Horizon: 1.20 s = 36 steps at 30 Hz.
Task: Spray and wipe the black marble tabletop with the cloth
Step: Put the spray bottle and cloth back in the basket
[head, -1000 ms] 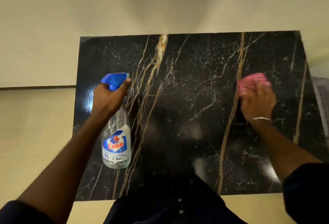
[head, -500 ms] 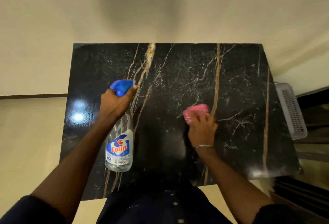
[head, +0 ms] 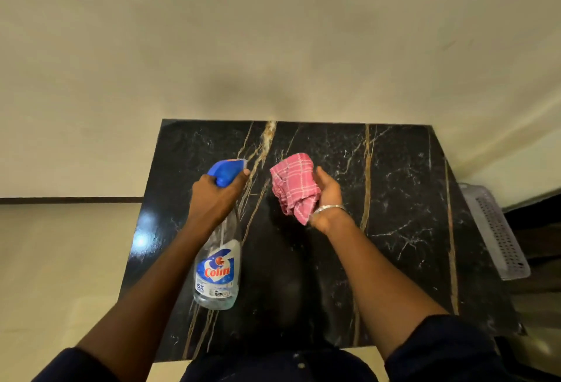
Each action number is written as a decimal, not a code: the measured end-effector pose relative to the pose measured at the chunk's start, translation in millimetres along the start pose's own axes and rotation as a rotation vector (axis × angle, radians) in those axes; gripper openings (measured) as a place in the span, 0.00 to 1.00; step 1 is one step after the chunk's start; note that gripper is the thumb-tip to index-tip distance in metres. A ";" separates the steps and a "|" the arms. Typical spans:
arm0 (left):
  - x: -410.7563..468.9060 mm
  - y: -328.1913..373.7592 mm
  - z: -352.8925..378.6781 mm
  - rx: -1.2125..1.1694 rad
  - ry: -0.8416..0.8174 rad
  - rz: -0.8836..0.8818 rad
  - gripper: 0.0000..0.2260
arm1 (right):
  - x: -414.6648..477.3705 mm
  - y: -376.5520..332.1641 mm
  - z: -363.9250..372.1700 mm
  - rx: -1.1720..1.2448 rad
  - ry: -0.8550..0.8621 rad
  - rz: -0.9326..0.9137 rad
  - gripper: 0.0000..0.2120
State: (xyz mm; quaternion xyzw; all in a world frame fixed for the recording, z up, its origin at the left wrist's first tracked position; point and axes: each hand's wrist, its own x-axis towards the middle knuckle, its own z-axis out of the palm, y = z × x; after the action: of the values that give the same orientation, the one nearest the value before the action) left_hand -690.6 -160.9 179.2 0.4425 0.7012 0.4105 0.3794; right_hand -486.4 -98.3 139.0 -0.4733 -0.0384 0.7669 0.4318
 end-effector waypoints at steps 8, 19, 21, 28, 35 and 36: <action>11.0 55.6 20.3 -0.116 -0.217 0.136 0.11 | -31.3 -47.5 -19.2 0.003 -0.101 -0.157 0.29; 18.6 145.2 127.2 -0.113 -0.323 0.366 0.14 | -52.8 -188.6 -54.6 -0.627 0.036 -0.649 0.16; 13.7 167.6 164.0 -0.178 -0.353 0.389 0.14 | -51.1 -224.5 -81.0 -0.714 0.063 -0.719 0.19; -12.5 235.0 353.5 -0.286 -0.446 0.280 0.13 | -59.1 -369.5 -235.8 -1.023 0.276 -0.825 0.21; -47.1 261.7 528.5 -0.299 -0.614 0.218 0.06 | -54.6 -454.8 -389.1 -1.188 0.466 -0.790 0.19; -50.7 261.3 547.4 -0.295 -0.627 0.222 0.04 | -52.5 -457.9 -403.9 -1.199 0.478 -0.784 0.19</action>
State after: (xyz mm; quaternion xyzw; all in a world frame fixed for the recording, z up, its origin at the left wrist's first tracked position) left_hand -103.4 -5.9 220.6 0.5610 0.4315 0.3903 0.5889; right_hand 116.2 9.5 167.8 -0.7322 -0.5200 0.2814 0.3382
